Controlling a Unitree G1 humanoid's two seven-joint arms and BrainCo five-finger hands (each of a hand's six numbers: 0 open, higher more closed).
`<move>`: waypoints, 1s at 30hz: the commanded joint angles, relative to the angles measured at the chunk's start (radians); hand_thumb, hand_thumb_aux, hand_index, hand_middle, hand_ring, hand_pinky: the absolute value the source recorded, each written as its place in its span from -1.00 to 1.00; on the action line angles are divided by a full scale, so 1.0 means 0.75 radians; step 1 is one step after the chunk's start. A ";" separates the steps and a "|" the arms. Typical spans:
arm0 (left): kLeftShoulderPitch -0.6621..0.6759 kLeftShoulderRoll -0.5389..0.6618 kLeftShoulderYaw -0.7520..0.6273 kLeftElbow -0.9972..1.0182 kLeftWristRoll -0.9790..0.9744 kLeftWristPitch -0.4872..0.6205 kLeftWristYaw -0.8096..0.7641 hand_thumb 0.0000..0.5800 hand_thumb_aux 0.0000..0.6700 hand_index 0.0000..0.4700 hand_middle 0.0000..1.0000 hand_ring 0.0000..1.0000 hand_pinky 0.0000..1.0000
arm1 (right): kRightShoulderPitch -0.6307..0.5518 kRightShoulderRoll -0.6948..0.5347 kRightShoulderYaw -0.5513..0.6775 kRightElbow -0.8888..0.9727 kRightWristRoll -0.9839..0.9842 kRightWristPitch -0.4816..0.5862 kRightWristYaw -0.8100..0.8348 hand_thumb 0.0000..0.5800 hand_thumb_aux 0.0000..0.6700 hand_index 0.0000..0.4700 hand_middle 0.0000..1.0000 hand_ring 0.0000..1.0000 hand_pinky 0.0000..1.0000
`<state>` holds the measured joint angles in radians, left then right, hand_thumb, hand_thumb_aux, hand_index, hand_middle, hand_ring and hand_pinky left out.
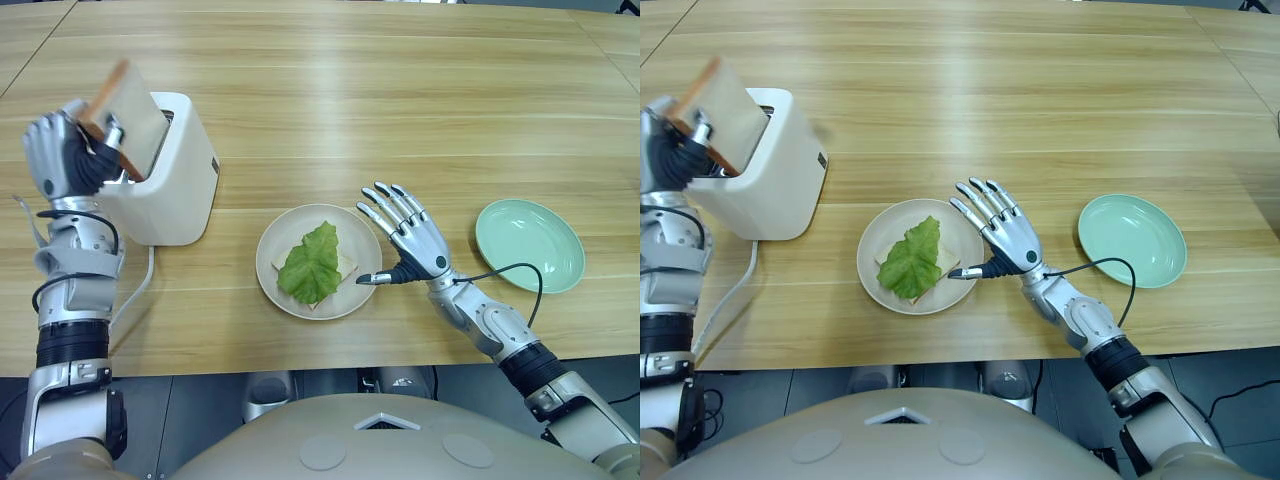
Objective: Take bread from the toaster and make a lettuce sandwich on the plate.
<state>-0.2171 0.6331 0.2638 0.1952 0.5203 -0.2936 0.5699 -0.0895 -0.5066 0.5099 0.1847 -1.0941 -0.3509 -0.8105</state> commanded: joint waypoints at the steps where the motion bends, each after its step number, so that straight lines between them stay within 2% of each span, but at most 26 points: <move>1: -0.028 -0.070 0.054 -0.145 -0.114 -0.212 0.077 1.00 1.00 0.96 1.00 1.00 1.00 | -0.002 -0.001 -0.029 0.021 0.006 0.017 -0.016 -1.00 -1.00 -1.00 -1.00 -1.00 -1.00; 4: -0.005 -0.142 -0.069 -0.267 -0.322 -0.360 -0.127 1.00 1.00 0.96 1.00 1.00 1.00 | 0.005 -0.004 -0.041 0.017 0.015 0.015 -0.023 -1.00 -1.00 -1.00 -1.00 -1.00 -1.00; 8: 0.067 -0.248 -0.316 -0.322 -0.537 -0.315 -0.473 1.00 1.00 0.96 1.00 1.00 1.00 | 0.036 -0.019 -0.063 -0.081 0.019 -0.016 -0.050 -1.00 -1.00 -1.00 -1.00 -1.00 -1.00; 11: 0.148 -0.349 -0.421 -0.318 -0.610 -0.260 -0.608 1.00 1.00 0.96 1.00 1.00 1.00 | 0.065 -0.033 -0.062 -0.175 -0.004 -0.051 -0.061 -1.00 -1.00 -1.00 -1.00 -1.00 -1.00; 20: 0.458 -0.614 -0.599 -0.327 -0.676 -0.160 -0.779 1.00 1.00 0.96 1.00 1.00 1.00 | 0.120 -0.073 -0.036 -0.307 -0.048 -0.131 0.005 -1.00 -1.00 -1.00 -1.00 -1.00 -1.00; 25: 0.602 -0.644 -0.620 -0.366 -0.672 -0.123 -0.836 1.00 1.00 0.96 1.00 1.00 1.00 | 0.137 -0.082 -0.019 -0.313 -0.059 -0.165 0.066 -1.00 -1.00 -1.00 -1.00 -1.00 -1.00; 30: 0.666 -0.638 -0.607 -0.372 -0.663 -0.074 -0.872 1.00 1.00 0.96 1.00 1.00 1.00 | 0.131 -0.071 0.032 -0.261 -0.075 -0.190 0.141 -1.00 -1.00 -1.00 -1.00 -1.00 -1.00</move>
<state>0.2660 0.1546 -0.1910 -0.0731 0.0141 -0.3734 -0.0729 0.0123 -0.5594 0.5159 -0.0395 -1.1374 -0.4846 -0.7345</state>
